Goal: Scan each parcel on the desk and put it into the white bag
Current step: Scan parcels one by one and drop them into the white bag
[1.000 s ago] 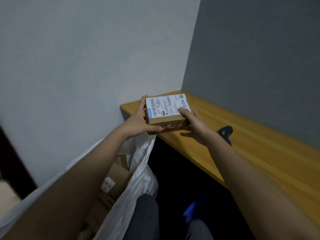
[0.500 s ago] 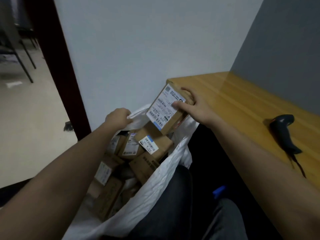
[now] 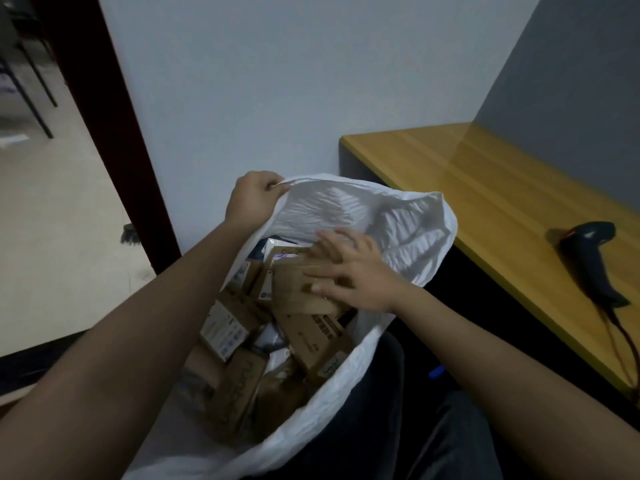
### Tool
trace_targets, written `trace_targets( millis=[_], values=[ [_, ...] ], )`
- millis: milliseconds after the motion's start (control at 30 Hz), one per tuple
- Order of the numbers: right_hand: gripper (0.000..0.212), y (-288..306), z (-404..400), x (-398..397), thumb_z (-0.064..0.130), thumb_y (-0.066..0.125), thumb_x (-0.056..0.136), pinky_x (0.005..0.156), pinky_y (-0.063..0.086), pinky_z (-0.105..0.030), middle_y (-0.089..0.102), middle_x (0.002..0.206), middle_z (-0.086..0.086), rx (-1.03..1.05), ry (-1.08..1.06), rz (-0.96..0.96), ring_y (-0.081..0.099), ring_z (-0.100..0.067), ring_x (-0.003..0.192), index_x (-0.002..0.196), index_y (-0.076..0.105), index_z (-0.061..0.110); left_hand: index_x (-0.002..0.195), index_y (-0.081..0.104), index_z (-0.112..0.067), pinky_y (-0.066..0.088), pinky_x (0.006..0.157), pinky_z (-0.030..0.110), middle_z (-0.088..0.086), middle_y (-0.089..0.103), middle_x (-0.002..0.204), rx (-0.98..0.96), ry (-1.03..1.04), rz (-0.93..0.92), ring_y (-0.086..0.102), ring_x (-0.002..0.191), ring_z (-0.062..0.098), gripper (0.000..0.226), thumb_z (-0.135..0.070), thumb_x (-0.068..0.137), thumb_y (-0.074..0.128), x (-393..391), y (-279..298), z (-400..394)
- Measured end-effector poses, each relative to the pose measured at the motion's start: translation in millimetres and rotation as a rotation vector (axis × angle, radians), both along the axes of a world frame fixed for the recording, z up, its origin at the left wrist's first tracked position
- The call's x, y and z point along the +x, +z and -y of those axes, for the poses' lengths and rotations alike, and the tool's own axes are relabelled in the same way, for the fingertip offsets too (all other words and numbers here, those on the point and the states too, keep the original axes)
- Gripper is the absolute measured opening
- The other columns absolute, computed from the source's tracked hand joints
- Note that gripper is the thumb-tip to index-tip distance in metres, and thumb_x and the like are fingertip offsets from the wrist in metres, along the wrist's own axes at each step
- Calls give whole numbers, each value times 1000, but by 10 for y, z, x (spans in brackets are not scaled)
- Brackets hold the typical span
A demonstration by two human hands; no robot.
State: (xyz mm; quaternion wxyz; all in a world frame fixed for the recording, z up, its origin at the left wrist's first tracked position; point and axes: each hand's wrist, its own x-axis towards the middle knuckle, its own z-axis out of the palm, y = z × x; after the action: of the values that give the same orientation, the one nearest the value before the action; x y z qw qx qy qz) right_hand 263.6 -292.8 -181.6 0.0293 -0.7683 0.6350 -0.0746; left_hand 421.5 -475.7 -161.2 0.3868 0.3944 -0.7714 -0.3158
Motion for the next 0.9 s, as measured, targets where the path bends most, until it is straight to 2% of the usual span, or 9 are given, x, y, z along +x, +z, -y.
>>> trace_targets(
  millis=[67,200,300,400,467,533,700,800,900],
  values=[
    [50,51,13,-115,57,54,87,116,8,-57,20,162,-7,-175,-212,23,11,-36,147,132,60,36,89,73,-6,44,71,28,9,71,85,13,2,-13,64,82,20,20,-23,93,62,-27,-10,-33],
    [99,49,-63,-389,56,68,81,115,6,-59,-11,162,-16,-80,-811,-141,-10,-41,148,155,7,31,89,73,-8,41,65,26,8,70,79,19,14,-17,62,76,20,21,-24,93,62,-85,-46,-43],
    [105,-4,-170,-533,60,63,83,111,22,-60,-20,160,-14,-47,-919,-204,-4,-44,147,154,-10,35,86,72,-9,38,61,26,4,65,72,15,55,4,59,71,19,21,-25,94,60,-123,-55,-7],
    [101,-31,-204,-573,54,63,87,94,44,-49,-24,159,-17,-17,-942,-52,23,-46,139,154,-10,35,79,68,-7,40,62,30,9,65,71,31,95,20,60,71,25,25,-25,94,58,-183,-72,3],
    [94,-51,-205,-568,40,63,92,71,46,-35,-23,158,-21,33,-922,90,51,-42,116,155,-7,32,77,66,-4,45,63,35,13,66,72,25,99,40,62,73,29,29,-26,95,56,-244,-90,-21],
    [81,-86,-183,-584,17,59,93,56,40,-29,-7,161,-23,48,-880,200,59,-35,88,156,9,26,75,62,-1,43,61,37,14,62,68,22,91,61,57,67,30,33,-26,95,54,-307,-116,-55],
    [46,27,-22,-522,0,52,89,78,42,-27,64,123,-14,-204,-704,490,59,-30,112,133,57,15,79,62,2,37,61,33,17,61,71,0,118,62,57,68,32,34,-25,98,52,-423,-93,-79],
    [38,355,204,-458,-2,49,92,77,45,-29,72,108,-13,-379,-556,481,64,-29,103,121,69,12,83,63,2,39,62,33,20,64,77,-11,156,38,60,73,34,36,-27,99,50,-512,32,-4],
    [48,619,518,-686,-9,48,84,85,49,-37,71,114,-14,-407,-421,283,62,-34,108,120,70,13,79,63,0,36,61,33,17,63,74,-25,201,42,58,71,31,34,-26,97,51,-622,248,212]
  ],
)
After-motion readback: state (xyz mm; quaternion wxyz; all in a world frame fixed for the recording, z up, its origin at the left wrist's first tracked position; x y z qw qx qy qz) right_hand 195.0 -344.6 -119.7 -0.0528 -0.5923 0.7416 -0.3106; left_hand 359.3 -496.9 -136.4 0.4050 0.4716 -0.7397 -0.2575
